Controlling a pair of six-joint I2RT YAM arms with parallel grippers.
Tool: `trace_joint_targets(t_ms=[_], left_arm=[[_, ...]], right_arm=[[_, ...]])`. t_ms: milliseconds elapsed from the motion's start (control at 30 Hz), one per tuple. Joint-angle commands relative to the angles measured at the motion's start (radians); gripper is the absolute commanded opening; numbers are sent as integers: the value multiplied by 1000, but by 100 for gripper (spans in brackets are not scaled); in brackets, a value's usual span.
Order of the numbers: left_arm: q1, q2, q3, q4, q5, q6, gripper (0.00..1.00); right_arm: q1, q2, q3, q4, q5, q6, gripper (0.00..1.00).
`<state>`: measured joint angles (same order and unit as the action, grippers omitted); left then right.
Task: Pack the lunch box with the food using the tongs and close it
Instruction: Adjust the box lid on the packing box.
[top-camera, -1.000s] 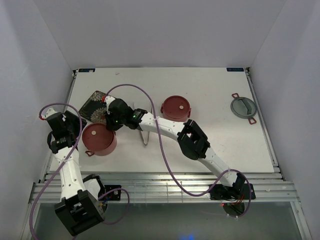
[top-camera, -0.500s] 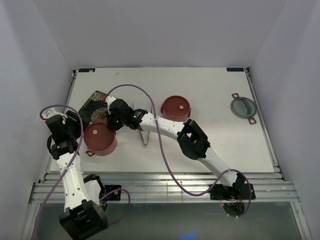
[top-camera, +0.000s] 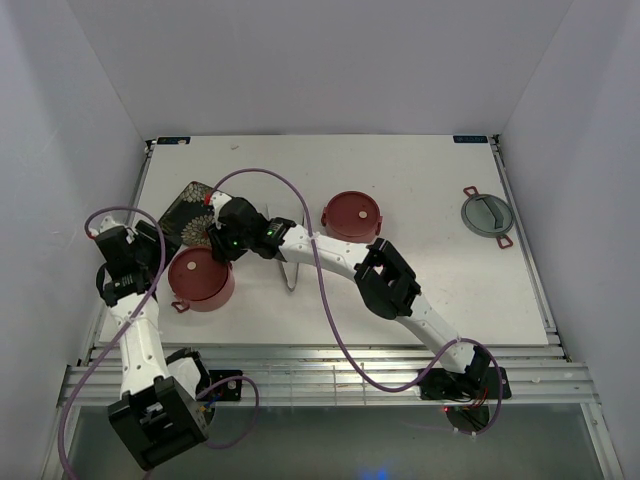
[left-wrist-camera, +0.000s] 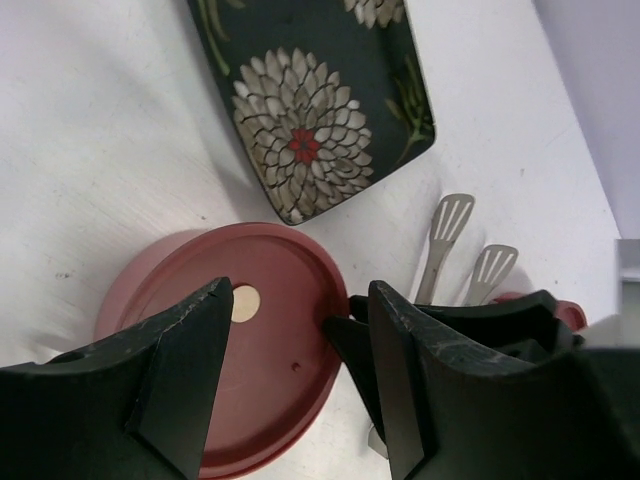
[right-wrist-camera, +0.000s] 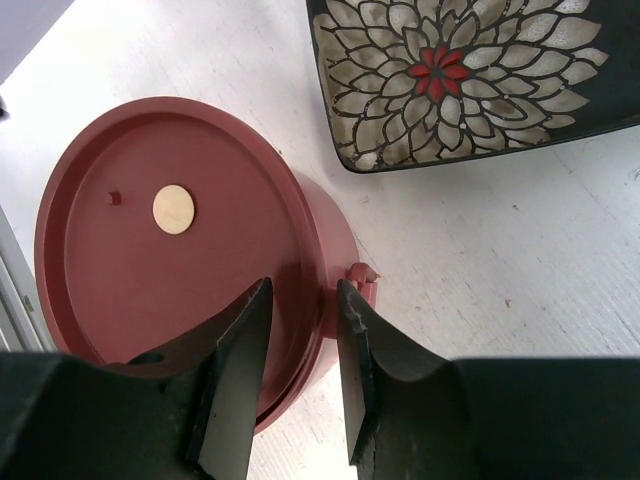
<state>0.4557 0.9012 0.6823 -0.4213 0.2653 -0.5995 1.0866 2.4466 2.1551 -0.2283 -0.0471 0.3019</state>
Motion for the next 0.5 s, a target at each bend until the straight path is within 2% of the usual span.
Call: trace_joint_targets(t_ms=[0, 467], left_arm=[[0, 13, -29, 45, -21, -6, 67], [0, 131, -56, 79, -40, 6, 67]], right_arm=[[-11, -44, -31, -17, -5, -24, 39], [-16, -55, -61, -16, -30, -23, 37]])
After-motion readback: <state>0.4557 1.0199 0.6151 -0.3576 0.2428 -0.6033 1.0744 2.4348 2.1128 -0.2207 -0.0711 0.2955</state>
